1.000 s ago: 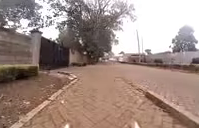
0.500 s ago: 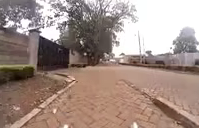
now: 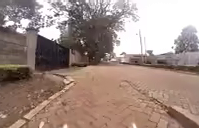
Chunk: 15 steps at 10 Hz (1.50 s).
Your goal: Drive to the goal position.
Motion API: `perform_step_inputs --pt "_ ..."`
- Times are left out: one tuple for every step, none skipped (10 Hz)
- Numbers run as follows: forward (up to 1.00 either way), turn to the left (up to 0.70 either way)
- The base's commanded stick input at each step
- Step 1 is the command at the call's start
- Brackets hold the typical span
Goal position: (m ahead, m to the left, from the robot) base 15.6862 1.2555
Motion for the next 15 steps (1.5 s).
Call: perform_step_inputs --pt "0.7 0.0" --pt "0.7 0.0" --pt "0.7 0.0" --pt "0.7 0.0" --pt "0.7 0.0" --pt "0.7 0.0" --pt "0.7 0.0" --pt "0.7 0.0" --pt "0.7 0.0" --pt "0.7 0.0" --pt "0.7 0.0" --pt "0.7 0.0" --pt "0.7 0.0" --pt "0.7 0.0" --pt "0.7 0.0"
